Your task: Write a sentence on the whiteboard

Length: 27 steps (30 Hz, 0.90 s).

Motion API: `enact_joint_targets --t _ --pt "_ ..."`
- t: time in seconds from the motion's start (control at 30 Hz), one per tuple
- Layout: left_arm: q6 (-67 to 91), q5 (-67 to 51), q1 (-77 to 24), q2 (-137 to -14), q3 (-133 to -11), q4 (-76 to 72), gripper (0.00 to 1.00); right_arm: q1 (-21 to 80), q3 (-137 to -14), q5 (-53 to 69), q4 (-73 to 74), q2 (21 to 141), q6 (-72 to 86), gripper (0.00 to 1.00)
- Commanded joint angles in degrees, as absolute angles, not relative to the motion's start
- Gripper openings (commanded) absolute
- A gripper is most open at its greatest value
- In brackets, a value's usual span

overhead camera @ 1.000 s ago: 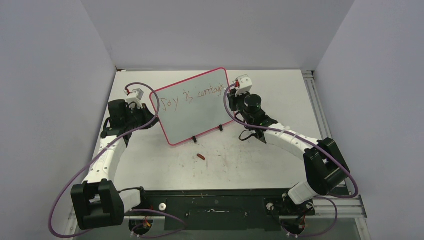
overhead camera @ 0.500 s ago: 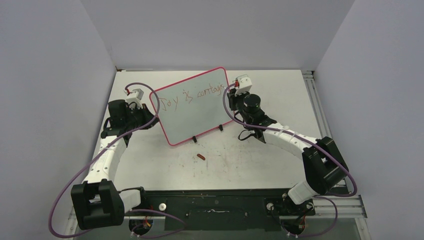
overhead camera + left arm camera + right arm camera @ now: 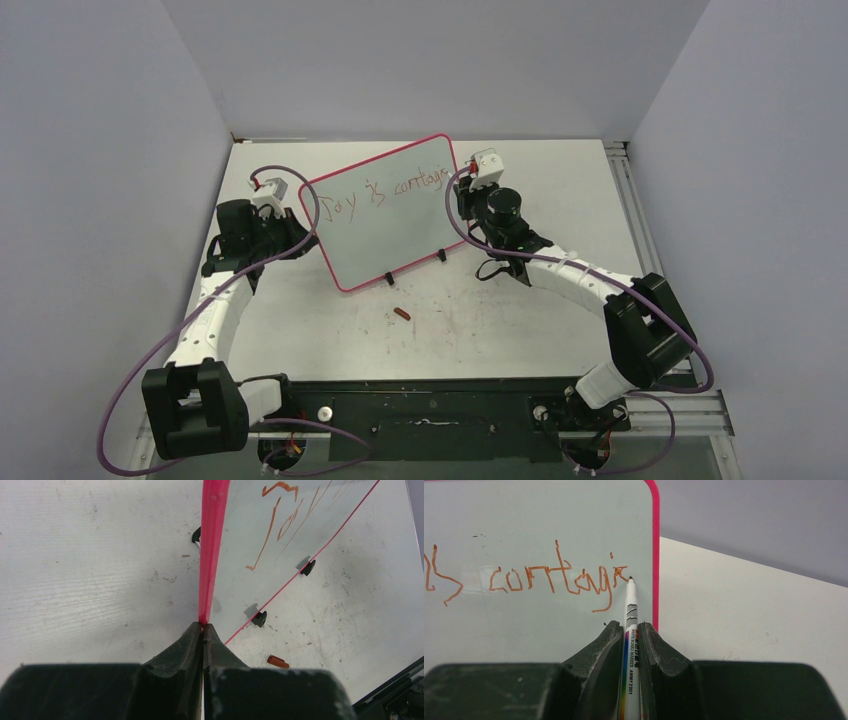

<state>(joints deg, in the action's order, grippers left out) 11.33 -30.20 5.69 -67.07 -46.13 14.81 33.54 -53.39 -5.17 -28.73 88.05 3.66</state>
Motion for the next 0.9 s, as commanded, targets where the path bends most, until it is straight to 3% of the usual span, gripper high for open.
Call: enact_joint_targets --t 0.0,0.87 --pt "10.79 -30.98 5.14 -66.80 -48.60 14.14 0.00 34.11 -56.09 -5.68 -32.83 87.78 3.25 0.05" --pt "10.83 -30.59 5.10 -66.62 -48.60 14.15 0.00 35.10 -52.30 -8.85 -33.21 82.10 2.92 0.05"
